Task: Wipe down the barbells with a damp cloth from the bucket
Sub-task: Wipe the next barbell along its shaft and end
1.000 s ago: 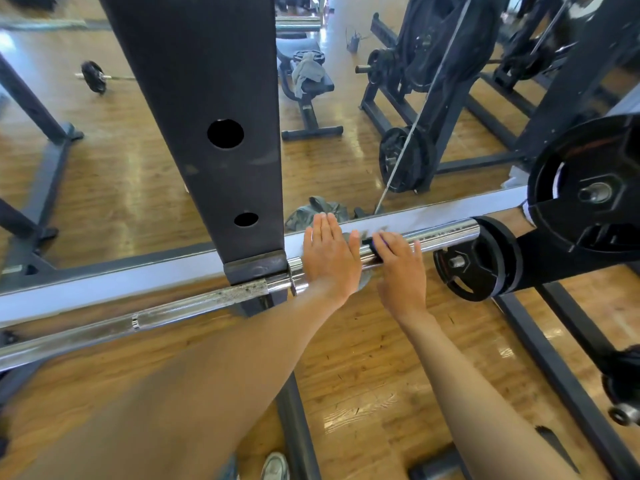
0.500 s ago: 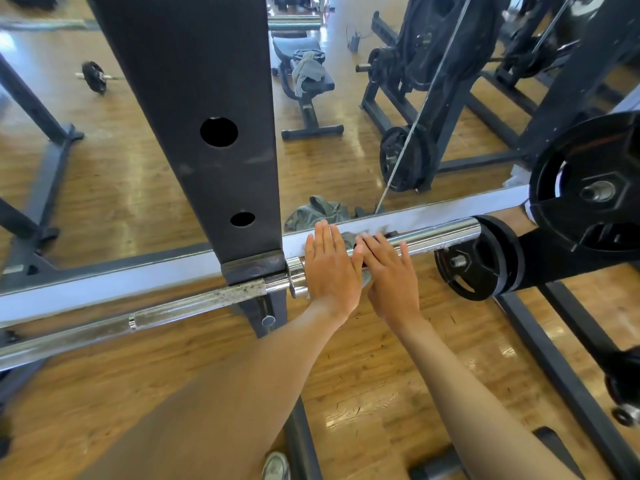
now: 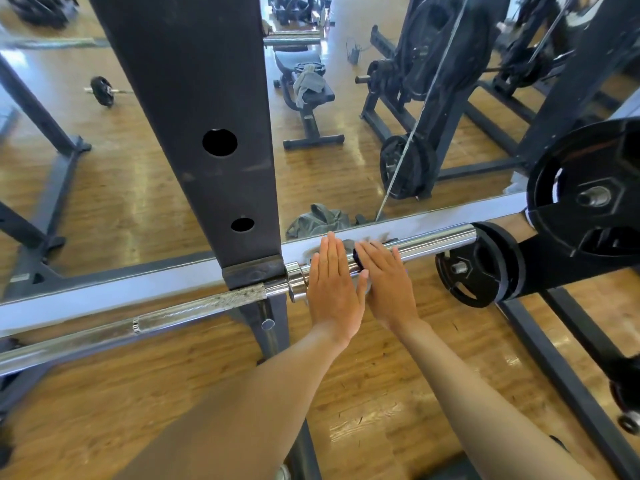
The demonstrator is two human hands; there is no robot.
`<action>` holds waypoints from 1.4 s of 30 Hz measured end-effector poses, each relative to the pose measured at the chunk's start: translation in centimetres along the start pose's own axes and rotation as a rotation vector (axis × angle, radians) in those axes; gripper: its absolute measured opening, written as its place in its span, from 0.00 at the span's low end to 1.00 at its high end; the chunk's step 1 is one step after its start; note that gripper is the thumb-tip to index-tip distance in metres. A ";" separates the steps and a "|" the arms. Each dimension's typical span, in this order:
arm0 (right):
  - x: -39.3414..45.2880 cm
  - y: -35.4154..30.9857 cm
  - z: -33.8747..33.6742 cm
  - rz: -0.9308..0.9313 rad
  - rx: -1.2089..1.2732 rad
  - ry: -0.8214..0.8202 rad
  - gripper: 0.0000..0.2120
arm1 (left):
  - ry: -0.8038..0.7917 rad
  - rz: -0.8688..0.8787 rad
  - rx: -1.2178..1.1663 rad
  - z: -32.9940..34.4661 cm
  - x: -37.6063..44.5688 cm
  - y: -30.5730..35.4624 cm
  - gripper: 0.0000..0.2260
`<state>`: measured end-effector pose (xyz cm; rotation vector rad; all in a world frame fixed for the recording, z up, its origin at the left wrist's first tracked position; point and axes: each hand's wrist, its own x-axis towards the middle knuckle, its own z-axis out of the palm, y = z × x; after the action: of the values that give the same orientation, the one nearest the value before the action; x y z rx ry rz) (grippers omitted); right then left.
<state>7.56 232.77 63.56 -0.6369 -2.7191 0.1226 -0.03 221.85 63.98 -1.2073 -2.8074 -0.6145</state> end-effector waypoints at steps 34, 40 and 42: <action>1.8 0.3 -1.3 0.096 0.269 -0.076 0.41 | 0.000 -0.043 0.017 0.2 2.6 -0.4 0.37; 1.4 2.2 -2.6 0.148 0.492 0.110 0.27 | -0.016 -0.034 0.033 0.0 2.9 -0.2 0.38; 1.0 2.2 -1.8 0.065 0.446 0.016 0.27 | -0.012 -0.035 0.006 0.0 2.9 -0.3 0.39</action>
<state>8.24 235.16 65.24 -0.5853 -2.5278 0.7122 -2.26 223.63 64.39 -1.1677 -2.8436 -0.6019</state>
